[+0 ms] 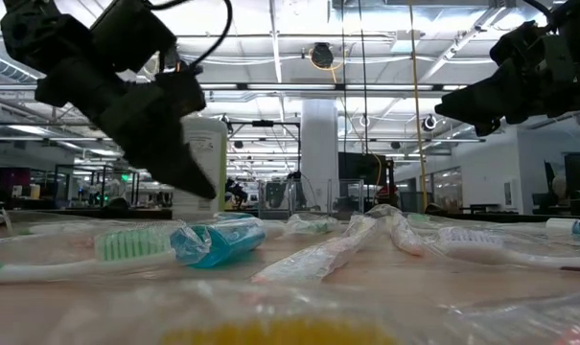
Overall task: Pick & Place toothbrushing station
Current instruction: Put the green toothbrush into the transparent organizer
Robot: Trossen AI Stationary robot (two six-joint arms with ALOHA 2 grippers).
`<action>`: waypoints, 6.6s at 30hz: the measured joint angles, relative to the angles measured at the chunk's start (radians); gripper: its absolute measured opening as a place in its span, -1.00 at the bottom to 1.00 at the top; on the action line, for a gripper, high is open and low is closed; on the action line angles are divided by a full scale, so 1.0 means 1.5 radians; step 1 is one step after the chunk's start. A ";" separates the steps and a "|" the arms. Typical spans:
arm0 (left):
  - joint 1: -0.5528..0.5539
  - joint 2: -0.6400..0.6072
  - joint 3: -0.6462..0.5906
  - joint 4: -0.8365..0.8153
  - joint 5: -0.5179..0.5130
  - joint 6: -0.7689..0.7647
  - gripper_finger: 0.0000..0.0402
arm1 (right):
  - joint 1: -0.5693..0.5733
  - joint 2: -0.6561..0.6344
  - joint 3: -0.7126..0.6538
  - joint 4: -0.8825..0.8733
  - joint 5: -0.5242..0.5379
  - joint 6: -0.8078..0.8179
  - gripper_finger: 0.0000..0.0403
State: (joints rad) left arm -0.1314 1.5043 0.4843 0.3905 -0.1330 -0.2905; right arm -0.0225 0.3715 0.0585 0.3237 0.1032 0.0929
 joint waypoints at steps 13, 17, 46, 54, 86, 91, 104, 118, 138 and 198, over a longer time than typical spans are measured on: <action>-0.009 0.007 0.000 -0.050 0.043 -0.070 -0.20 | 0.000 0.000 0.000 0.000 0.000 -0.003 -0.35; -0.019 0.007 0.000 -0.120 0.006 -0.060 -0.20 | 0.000 0.000 0.000 0.000 0.000 -0.003 -0.35; -0.077 0.040 0.000 -0.085 -0.012 -0.021 -0.20 | 0.000 0.000 0.000 0.000 0.000 -0.005 -0.35; -0.076 0.109 0.003 -0.056 -0.067 -0.012 -0.20 | 0.000 0.000 0.000 0.000 0.000 -0.005 -0.35; 0.107 -0.001 0.012 0.436 -0.153 0.002 -0.89 | 0.000 0.000 0.000 0.000 0.000 -0.006 -0.35; 0.169 0.015 0.060 0.509 -0.110 0.091 -0.94 | 0.000 0.001 0.000 0.000 0.000 -0.007 -0.35; 0.239 0.226 0.291 0.513 -0.153 0.244 -0.97 | 0.000 0.003 0.000 -0.001 0.001 -0.017 -0.35; 0.291 0.395 0.391 0.561 -0.280 0.313 -0.92 | 0.000 0.004 0.000 -0.005 0.002 -0.056 -0.35; 0.322 0.394 0.392 0.518 -0.225 0.292 -0.84 | 0.000 0.004 0.000 -0.005 0.002 -0.110 -0.35; 0.261 0.144 0.392 -0.418 -0.273 -0.025 -0.08 | 0.000 0.004 0.000 -0.005 0.002 -0.123 -0.35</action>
State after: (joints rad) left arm 0.2597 1.7199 1.0729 -0.2361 -0.5422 -0.3275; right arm -0.0226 0.3774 0.0585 0.3164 0.1066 -0.0910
